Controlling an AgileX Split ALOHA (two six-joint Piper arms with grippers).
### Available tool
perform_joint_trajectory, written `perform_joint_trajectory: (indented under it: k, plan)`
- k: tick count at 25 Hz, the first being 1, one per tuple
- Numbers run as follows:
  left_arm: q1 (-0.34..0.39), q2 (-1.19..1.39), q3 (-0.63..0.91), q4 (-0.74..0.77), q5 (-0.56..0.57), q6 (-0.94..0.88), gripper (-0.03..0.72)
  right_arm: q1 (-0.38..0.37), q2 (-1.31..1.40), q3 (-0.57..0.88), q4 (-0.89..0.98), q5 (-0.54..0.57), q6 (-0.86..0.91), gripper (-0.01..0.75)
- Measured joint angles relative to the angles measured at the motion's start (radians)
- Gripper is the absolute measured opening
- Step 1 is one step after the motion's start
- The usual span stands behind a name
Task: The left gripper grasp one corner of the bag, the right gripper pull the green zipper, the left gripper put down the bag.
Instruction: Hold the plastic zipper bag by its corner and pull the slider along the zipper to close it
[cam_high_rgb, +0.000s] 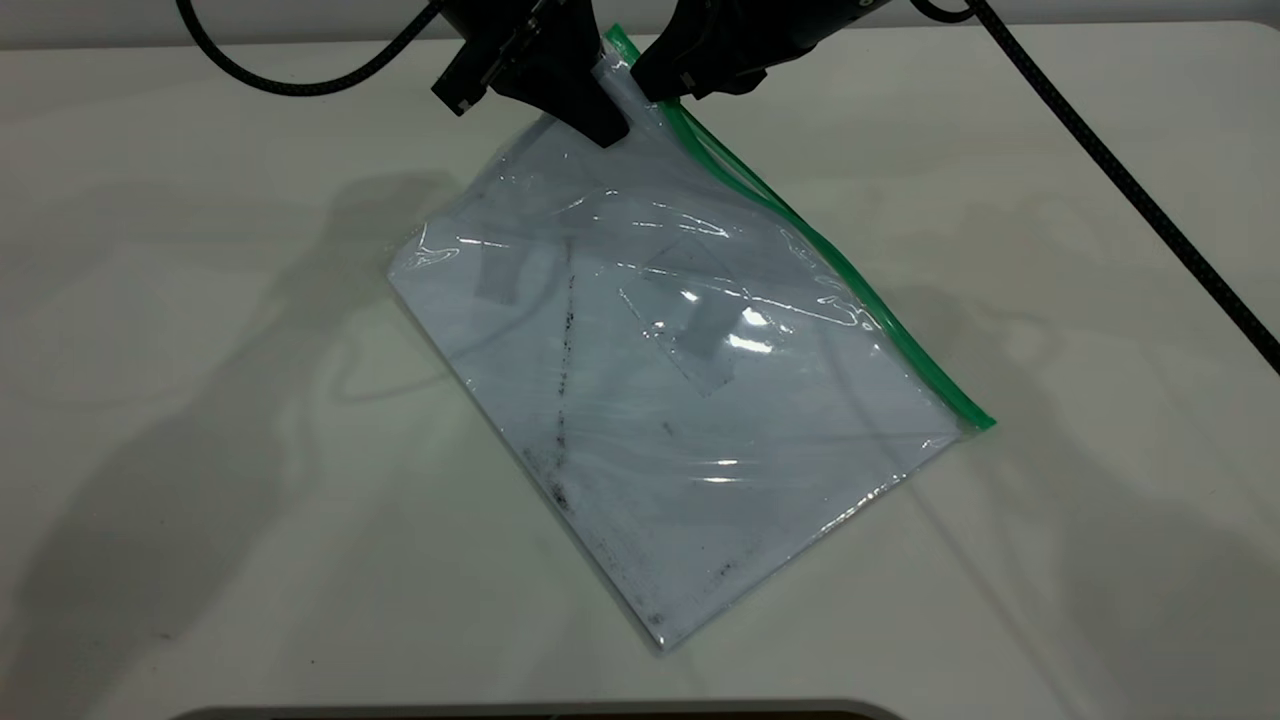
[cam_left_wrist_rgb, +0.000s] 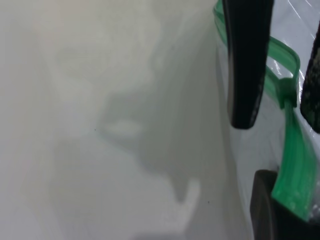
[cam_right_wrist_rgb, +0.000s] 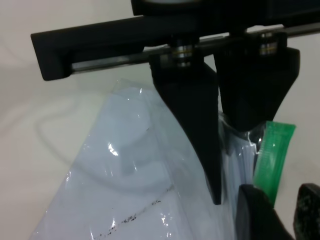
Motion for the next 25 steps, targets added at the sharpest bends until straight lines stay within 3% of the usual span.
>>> perform_joint_trajectory:
  k: [20,25]
  plan:
    - [0.0,0.001,0.0,0.0,0.0,0.004,0.054,0.0,0.0,0.013,0.0,0.034,0.033,0.232]
    - [0.0,0.001,0.0,0.0,0.0,0.004,0.054,0.0,0.0,0.013,0.0,0.032,0.033,0.088]
